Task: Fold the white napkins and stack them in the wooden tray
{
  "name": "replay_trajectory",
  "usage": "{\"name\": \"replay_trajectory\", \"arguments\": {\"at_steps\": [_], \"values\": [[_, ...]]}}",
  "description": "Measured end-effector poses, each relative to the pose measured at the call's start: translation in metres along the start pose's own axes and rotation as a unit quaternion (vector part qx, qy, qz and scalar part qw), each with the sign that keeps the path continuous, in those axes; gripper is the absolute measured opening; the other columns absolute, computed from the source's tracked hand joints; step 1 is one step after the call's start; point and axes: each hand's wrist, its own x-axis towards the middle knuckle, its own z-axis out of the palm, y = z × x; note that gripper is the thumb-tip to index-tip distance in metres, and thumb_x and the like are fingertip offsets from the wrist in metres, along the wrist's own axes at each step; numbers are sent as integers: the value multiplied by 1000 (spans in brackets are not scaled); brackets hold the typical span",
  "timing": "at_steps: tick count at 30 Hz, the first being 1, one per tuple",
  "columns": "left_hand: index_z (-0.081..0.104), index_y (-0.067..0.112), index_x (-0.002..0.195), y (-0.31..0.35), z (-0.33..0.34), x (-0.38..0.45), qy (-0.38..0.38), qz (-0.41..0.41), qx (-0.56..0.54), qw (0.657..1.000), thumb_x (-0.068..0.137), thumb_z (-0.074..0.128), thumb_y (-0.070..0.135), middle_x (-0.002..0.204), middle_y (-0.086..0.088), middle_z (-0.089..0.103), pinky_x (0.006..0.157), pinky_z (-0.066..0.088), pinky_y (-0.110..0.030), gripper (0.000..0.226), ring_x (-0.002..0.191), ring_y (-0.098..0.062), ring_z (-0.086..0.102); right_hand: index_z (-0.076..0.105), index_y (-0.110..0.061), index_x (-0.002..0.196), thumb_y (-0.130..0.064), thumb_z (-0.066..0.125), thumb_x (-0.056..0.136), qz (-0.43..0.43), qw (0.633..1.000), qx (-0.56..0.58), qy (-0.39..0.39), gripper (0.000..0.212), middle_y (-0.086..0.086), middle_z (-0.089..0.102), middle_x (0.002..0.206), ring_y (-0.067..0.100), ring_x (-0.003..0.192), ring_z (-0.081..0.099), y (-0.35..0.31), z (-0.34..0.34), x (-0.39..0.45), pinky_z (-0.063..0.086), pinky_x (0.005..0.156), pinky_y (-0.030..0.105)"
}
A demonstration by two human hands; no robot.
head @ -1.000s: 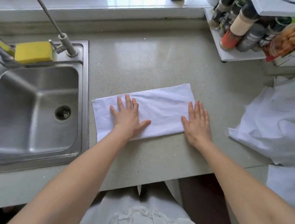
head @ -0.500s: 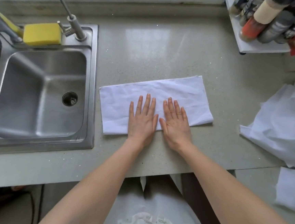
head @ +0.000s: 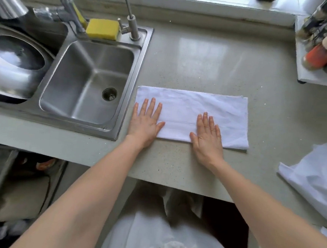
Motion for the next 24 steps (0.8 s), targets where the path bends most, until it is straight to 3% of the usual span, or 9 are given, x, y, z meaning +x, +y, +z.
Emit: {"name": "replay_trajectory", "arguments": {"at_steps": [2, 4, 8, 12, 14, 17, 20, 24], "values": [[-4, 17, 153, 6, -16, 1, -6, 13, -18, 1000, 100, 21, 52, 160, -8, -13, 117, -8, -46, 69, 146, -26, -15, 8, -15, 153, -32, 32, 103, -13, 997, 75, 22, 58, 1, -5, 161, 14, 147, -8, 7, -12, -1, -6, 117, 29], [1, 19, 153, 15, -30, 3, -12, 50, -60, 997, 97, 31, 56, 160, -4, -12, 118, -8, -45, 73, 146, -24, -16, 24, -12, 149, -28, 42, 100, 11, 986, 131, 98, 55, 6, 12, 159, 19, 147, 6, 16, -24, 1, 5, 117, 30], [3, 26, 153, 34, -52, 13, -77, 100, -124, 984, 85, 57, 59, 160, 3, -14, 117, -4, -54, 93, 146, -23, -18, 31, -4, 142, -26, 54, 93, 150, 962, 132, 187, 59, 15, 30, 147, 31, 135, 27, 36, -52, 13, 24, 109, 38], [-5, 29, 153, 39, -58, 22, -143, 49, -167, 974, 75, 71, 55, 158, 4, -21, 113, 2, -63, 112, 145, -28, -20, 36, 3, 129, -26, 64, 86, 291, 928, 161, 166, 59, 21, 36, 137, 36, 127, 34, 52, -70, 22, 33, 100, 43], [-8, 29, 152, 41, -56, 22, -151, 44, -163, 974, 73, 74, 54, 157, 4, -24, 112, 4, -65, 117, 144, -30, -21, 37, 5, 128, -23, 66, 85, 320, 913, 198, 155, 59, 23, 38, 137, 37, 125, 38, 56, -76, 26, 35, 99, 40], [-8, 29, 152, 45, -55, 26, -146, 53, -150, 976, 69, 78, 52, 157, 4, -25, 111, 4, -66, 122, 144, -32, -20, 45, 3, 119, -21, 65, 84, 352, 895, 246, 121, 46, 22, 53, 124, 38, 113, 53, 62, -89, 32, 44, 86, 38], [-8, 29, 152, 49, -61, 34, -153, 101, -104, 977, 66, 82, 48, 158, 5, -23, 113, 5, -64, 125, 145, -32, -17, 58, -7, 96, -10, 62, 79, 342, 888, 298, 77, 18, 14, 64, 102, 34, 98, 62, 72, -91, 24, 48, 77, 36], [-10, 32, 151, 63, -72, 53, -168, 196, -23, 966, 63, 86, 40, 157, 9, -21, 117, 3, -55, 131, 146, -31, -16, 63, -6, 90, -5, 63, 74, 355, 872, 332, 53, 16, 10, 67, 92, 30, 86, 65, 81, -87, -3, 52, 73, 35]]}}
